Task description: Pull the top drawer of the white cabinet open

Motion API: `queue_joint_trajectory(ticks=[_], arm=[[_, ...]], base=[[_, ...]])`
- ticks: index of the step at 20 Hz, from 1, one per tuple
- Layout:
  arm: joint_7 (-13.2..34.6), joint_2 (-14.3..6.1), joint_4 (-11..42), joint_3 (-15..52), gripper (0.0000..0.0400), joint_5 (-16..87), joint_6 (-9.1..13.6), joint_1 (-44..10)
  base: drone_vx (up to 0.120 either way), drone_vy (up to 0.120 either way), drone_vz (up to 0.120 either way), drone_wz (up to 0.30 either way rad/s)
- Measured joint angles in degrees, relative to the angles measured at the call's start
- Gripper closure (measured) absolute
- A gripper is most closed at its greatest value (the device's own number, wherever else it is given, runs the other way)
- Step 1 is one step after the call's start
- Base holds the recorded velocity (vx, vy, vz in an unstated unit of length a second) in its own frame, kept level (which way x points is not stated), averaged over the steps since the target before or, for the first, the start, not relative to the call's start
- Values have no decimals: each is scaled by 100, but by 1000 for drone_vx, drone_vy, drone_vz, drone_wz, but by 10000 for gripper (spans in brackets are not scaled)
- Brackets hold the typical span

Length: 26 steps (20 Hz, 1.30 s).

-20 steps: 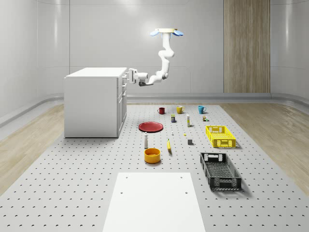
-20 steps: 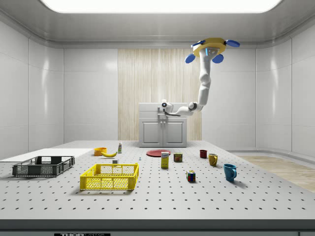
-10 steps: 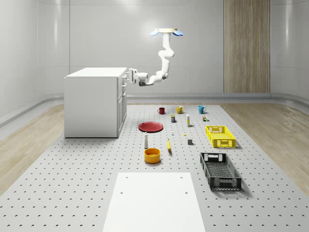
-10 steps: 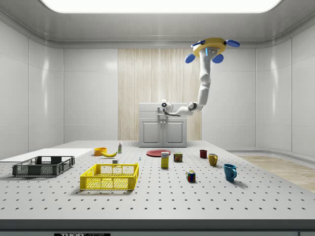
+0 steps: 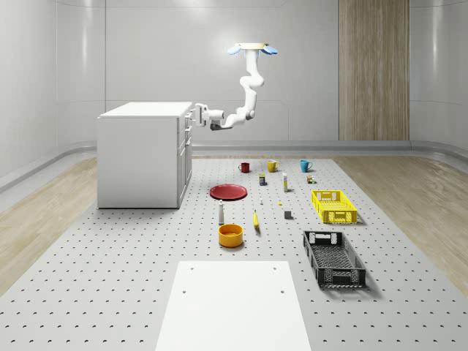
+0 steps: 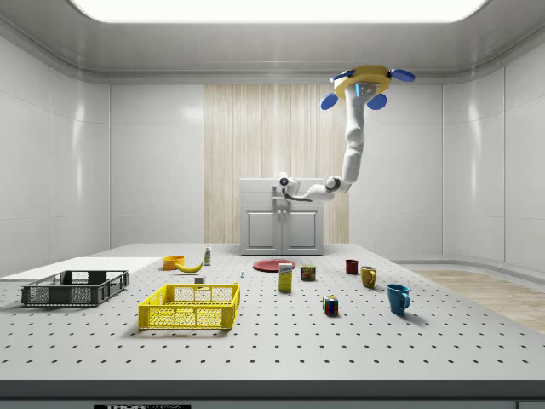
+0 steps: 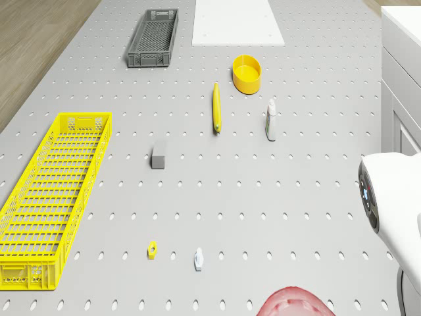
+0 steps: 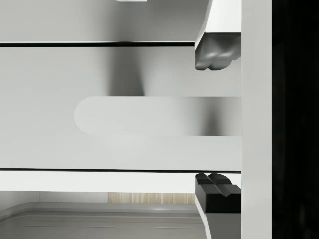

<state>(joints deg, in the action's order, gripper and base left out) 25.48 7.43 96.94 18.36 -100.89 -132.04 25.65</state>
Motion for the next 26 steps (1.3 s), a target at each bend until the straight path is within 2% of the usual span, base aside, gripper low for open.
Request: queue_joint_trajectory(ticks=[26], arm=[[20,229,-270,272,95,79,-223,-66]], base=[[0,0,0,0]])
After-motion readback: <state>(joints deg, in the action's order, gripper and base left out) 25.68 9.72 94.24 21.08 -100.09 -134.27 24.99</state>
